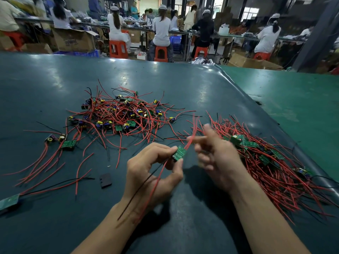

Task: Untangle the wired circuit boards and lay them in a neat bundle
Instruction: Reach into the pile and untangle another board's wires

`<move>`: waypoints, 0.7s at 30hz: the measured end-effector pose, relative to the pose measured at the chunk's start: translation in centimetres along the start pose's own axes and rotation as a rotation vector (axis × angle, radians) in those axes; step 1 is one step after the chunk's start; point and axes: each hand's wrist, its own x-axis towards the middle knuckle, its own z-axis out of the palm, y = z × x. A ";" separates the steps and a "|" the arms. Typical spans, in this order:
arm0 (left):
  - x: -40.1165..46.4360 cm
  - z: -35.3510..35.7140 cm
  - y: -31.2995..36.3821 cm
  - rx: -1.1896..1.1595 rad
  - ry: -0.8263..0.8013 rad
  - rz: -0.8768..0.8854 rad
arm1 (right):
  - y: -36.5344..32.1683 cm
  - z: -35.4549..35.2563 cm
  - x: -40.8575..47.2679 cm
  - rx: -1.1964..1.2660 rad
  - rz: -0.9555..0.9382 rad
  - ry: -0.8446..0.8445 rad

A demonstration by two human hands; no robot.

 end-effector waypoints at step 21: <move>1.7 0.2 -0.9 -0.784 0.085 -0.836 | 3.4 3.1 -1.7 -0.167 -0.185 -0.243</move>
